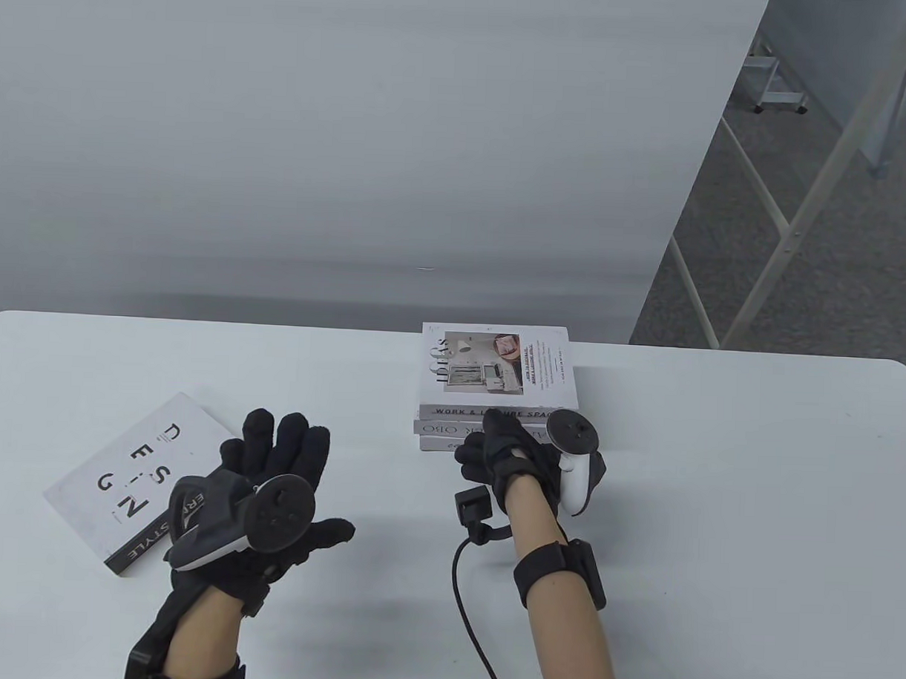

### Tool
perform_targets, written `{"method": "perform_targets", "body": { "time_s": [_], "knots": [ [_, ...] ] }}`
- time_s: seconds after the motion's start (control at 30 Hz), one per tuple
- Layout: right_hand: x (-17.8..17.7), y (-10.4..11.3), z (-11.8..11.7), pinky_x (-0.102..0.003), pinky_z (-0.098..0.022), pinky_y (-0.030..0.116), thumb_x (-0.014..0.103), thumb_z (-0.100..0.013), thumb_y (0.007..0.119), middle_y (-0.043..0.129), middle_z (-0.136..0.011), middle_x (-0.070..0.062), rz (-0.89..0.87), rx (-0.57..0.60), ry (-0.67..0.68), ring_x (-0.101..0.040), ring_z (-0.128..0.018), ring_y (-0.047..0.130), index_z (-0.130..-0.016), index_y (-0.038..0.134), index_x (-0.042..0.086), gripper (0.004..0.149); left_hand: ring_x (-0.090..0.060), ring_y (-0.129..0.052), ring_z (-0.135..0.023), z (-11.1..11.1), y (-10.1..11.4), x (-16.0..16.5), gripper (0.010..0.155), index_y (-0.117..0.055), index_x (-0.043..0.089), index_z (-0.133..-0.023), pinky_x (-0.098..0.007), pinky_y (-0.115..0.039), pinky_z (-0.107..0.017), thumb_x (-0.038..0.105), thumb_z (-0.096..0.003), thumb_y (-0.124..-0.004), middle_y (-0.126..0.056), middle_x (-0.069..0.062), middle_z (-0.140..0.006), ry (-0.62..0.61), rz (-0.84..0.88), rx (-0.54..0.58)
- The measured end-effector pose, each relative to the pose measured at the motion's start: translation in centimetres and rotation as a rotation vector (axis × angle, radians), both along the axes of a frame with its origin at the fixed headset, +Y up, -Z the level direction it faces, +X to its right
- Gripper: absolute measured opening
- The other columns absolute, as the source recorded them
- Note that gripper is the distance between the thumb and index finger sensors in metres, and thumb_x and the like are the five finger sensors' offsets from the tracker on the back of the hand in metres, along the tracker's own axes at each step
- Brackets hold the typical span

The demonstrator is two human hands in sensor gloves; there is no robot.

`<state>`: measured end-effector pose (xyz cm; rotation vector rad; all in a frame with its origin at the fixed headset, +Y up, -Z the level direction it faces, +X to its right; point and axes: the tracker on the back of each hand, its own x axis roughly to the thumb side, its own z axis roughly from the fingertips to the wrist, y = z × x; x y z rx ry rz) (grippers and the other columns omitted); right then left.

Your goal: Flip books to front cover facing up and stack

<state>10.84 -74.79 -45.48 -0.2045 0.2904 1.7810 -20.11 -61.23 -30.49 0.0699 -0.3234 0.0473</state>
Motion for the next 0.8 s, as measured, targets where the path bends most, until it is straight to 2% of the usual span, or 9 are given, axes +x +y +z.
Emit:
{"method": "perform_targets", "body": {
  "time_s": [0.1, 0.2, 0.43, 0.57, 0.8],
  "knots": [
    [0.5, 0.7, 0.9, -0.044, -0.043, 0.088, 0.04, -0.059, 0.055, 0.075, -0.087, -0.035, 0.11, 0.084, 0.017, -0.039, -0.067, 0.097, -0.103, 0.034, -0.006, 0.067, -0.063, -0.028, -0.096, -0.1, -0.3, 0.6, 0.104, -0.045, 0.006, -0.112, -0.074, -0.041, -0.065, 0.07, -0.0366, -0.077, -0.038, -0.028, -0.113, -0.014, -0.011, 0.0],
    [1.1, 1.7, 2.4, -0.051, -0.046, 0.083, 0.04, -0.058, 0.057, 0.07, -0.09, -0.037, 0.31, 0.209, 0.068, -0.045, -0.071, 0.091, -0.104, 0.036, -0.005, 0.067, -0.063, -0.028, -0.097, -0.3, -0.7, 1.4, 0.104, -0.044, 0.006, -0.112, -0.074, -0.041, -0.065, 0.07, -0.0368, -0.077, -0.036, -0.029, -0.113, -0.032, -0.031, -0.002],
    [2.4, 3.4, 6.8, -0.061, -0.05, 0.075, 0.04, -0.057, 0.061, 0.063, -0.095, -0.04, 0.524, 0.423, 0.179, -0.053, -0.076, 0.084, -0.105, 0.039, -0.002, 0.067, -0.063, -0.028, -0.098, -0.5, -1.8, 3.5, 0.105, -0.037, 0.006, -0.113, -0.076, -0.043, -0.066, 0.071, -0.0382, -0.074, -0.031, -0.029, -0.113, -0.082, -0.073, 0.0],
    [3.6, 3.9, 9.1, -0.067, -0.05, 0.071, 0.042, -0.056, 0.066, 0.061, -0.097, -0.041, 0.591, 0.503, 0.211, -0.055, -0.079, 0.081, -0.105, 0.042, -0.001, 0.07, -0.062, -0.03, -0.1, -0.7, -2.6, 4.6, 0.105, -0.034, 0.006, -0.112, -0.075, -0.044, -0.067, 0.071, -0.0393, -0.072, -0.029, -0.028, -0.113, -0.11, -0.078, 0.011],
    [7.0, 4.4, 12.7, -0.071, -0.049, 0.069, 0.048, -0.056, 0.07, 0.058, -0.1, -0.041, 0.697, 0.585, 0.247, -0.059, -0.082, 0.075, -0.106, 0.045, -0.001, 0.075, -0.062, -0.028, -0.101, -1.2, -4.6, 6.5, 0.105, -0.03, 0.006, -0.112, -0.076, -0.042, -0.067, 0.072, -0.0408, -0.068, -0.026, -0.028, -0.114, -0.141, -0.138, -0.027]
  ]
}}
